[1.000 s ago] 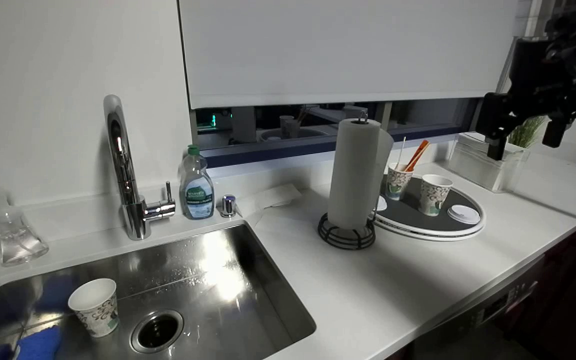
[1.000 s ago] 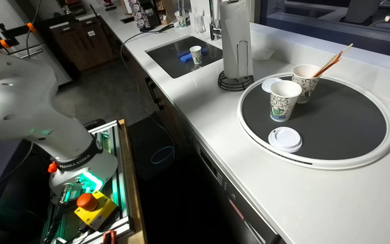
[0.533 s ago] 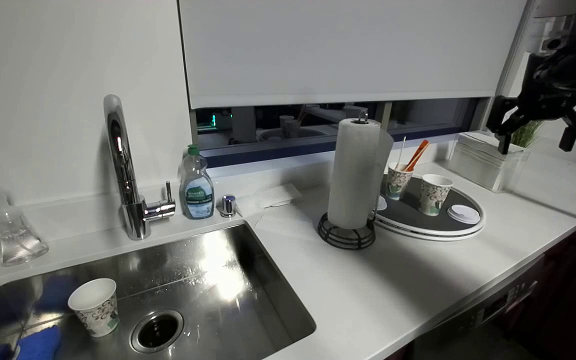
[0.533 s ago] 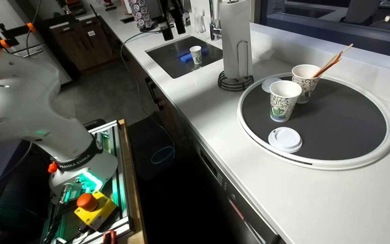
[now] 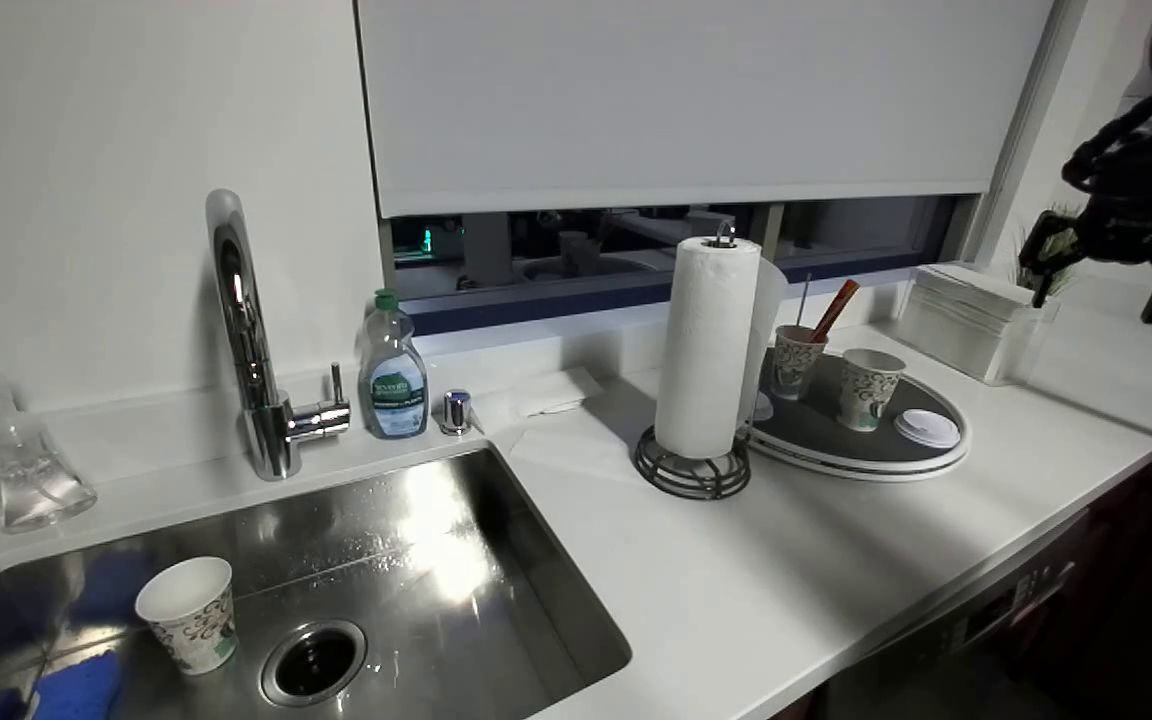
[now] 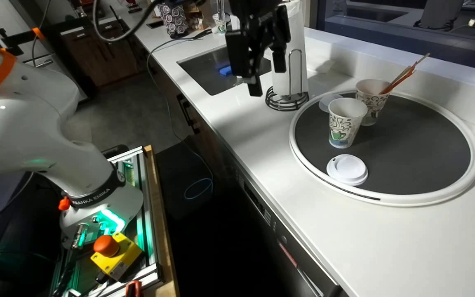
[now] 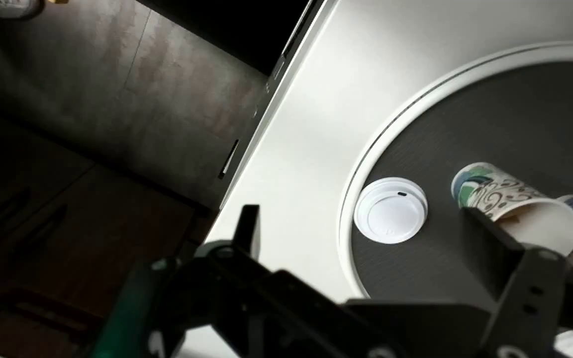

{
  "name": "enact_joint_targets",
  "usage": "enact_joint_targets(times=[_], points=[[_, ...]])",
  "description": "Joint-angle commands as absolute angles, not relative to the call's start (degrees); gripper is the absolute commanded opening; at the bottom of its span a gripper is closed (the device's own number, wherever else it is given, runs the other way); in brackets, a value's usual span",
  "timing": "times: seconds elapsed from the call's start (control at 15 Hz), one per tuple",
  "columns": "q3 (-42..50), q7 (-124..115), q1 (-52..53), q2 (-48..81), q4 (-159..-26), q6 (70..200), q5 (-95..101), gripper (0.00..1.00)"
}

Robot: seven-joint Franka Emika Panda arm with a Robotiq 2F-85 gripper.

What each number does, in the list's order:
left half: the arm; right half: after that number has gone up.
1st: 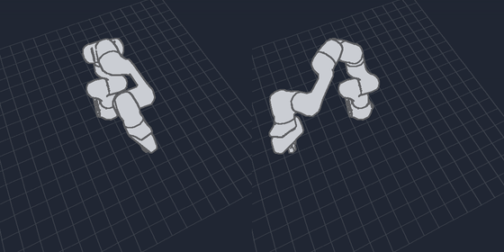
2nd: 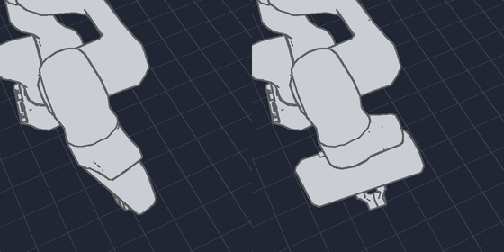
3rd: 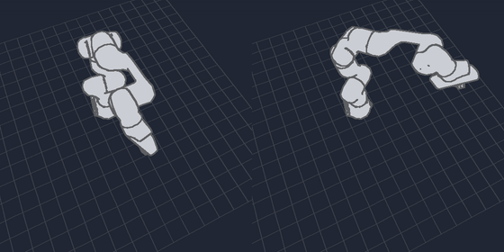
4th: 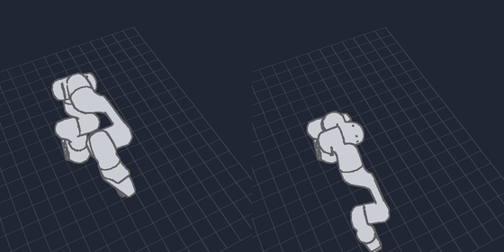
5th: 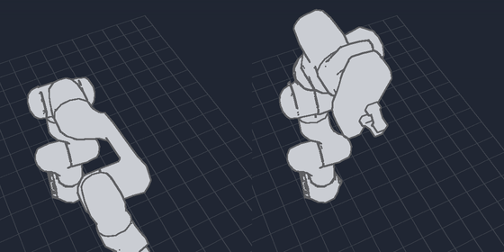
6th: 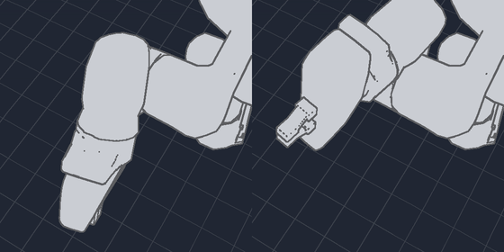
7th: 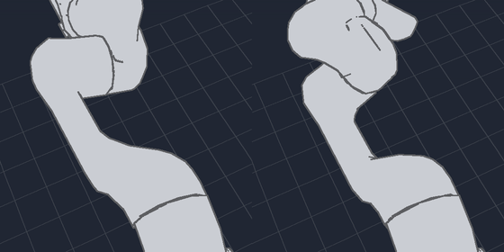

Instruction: Pour the sachets out of the coffee cup at the front.

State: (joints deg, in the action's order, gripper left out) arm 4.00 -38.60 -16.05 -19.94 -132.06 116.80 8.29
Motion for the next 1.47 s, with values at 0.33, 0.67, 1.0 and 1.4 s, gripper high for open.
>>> enact_joint_targets(times=[0.33, 0.67, 1.0, 1.4], points=[[6.69, -40.43, -14.85, -8.27, -123.99, 116.83, 7.10, 1.00], [6.59, -43.66, -13.85, -2.45, -120.95, 130.88, 5.67, 1.00], [7.62, -40.05, -12.24, 7.26, -113.65, 134.89, -2.28, 1.00], [7.56, -35.43, -10.72, 12.63, -111.33, 133.80, -7.71, 1.00]])
